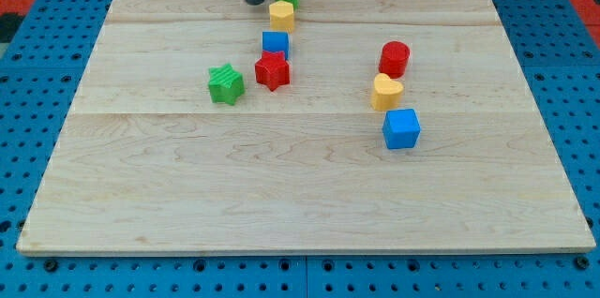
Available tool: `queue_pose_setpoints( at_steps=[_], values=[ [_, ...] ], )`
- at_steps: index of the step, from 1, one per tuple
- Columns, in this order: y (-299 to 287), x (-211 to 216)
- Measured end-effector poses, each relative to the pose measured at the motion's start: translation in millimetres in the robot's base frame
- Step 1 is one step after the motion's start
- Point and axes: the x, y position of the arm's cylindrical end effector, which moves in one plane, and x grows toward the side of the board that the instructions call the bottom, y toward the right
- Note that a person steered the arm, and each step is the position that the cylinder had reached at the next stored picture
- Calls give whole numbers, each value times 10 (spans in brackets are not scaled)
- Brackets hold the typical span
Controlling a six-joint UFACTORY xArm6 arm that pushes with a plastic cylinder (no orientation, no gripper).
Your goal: Move the green star and the blue cube vertical to each other
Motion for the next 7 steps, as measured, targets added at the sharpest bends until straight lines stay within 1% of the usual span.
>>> queue_pose_setpoints(
  at_steps=[1, 2, 3, 4, 5, 6, 7],
  values=[
    [-186, 721],
    [-105, 1440],
    [-62, 1772],
    [-645, 1890],
    [-774, 2259],
    [-144, 2317],
    [352, 2242]
  ],
)
